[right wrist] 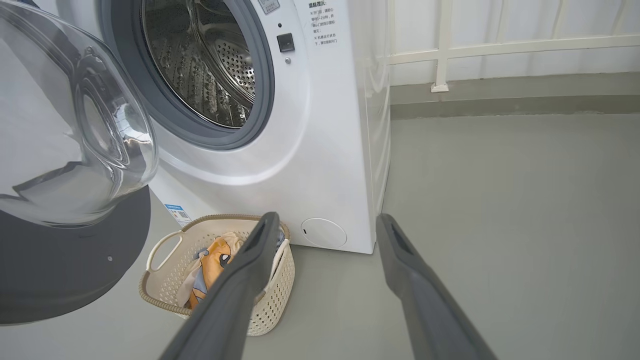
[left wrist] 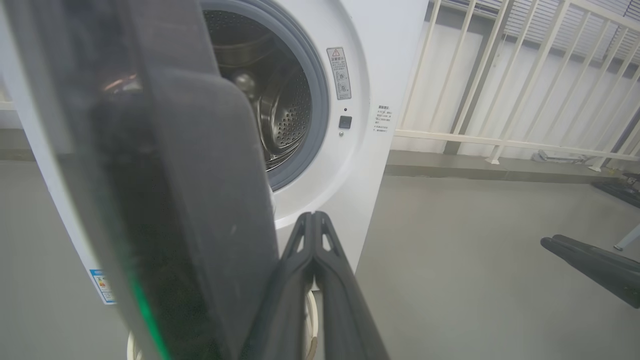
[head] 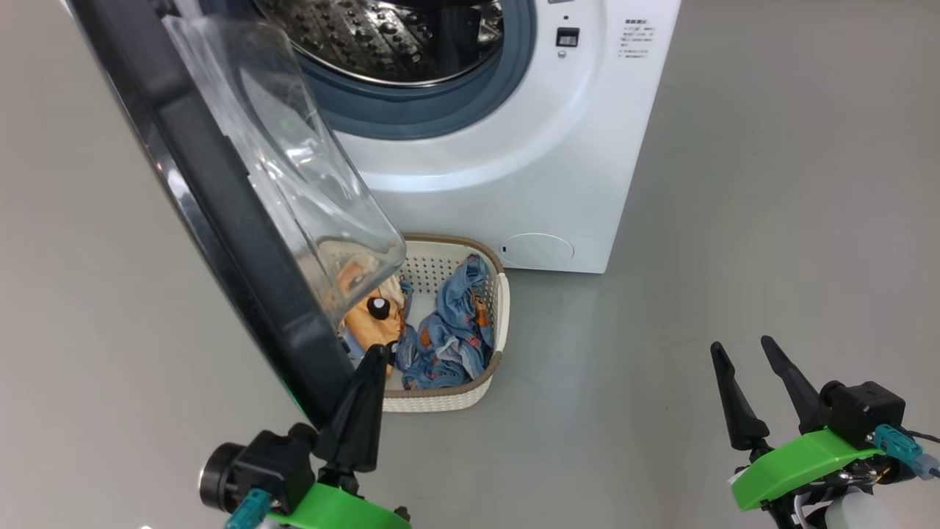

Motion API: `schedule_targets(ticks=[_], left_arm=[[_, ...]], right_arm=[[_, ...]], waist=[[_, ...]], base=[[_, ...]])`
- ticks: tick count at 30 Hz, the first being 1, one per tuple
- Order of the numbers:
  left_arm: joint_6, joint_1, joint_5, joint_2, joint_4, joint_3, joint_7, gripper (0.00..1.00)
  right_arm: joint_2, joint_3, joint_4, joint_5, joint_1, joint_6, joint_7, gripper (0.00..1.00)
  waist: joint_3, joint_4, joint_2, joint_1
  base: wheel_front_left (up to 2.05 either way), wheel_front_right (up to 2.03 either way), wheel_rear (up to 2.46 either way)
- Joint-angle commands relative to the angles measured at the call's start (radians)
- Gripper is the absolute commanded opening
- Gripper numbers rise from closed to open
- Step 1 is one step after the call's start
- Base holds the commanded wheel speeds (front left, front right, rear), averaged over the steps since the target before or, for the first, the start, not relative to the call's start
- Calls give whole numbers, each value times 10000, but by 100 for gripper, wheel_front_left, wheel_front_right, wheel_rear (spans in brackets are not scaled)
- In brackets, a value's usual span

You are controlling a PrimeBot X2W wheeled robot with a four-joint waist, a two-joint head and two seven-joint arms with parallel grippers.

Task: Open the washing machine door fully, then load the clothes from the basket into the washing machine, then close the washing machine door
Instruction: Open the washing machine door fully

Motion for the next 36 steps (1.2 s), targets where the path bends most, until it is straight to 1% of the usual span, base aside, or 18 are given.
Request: schedule_targets(ticks=[1,21,28,36], left_arm=[[209,-2,-6,231,-119,489,-22,0],[572,220,-96,335,-583,396,428,0],[663,215,-112,337,-762,322,620,0],[918,457,-256,382,-1048,484,786,0]], right_arm=[[-58,287,-199,93,-18,16,-120,100],[-29,272,-145,132,45,16,-120,100],[23,287,-122,120,31,16,-120,100],[1,258,-144,148,49,16,-120,100]], waist=[[-12,75,0,0],[-74,824,0,0],[-101,959,0,0],[-51,1093,0,0]], base=[[0,0,0],[0,0,0],[0,0,0],[0,0,0]])
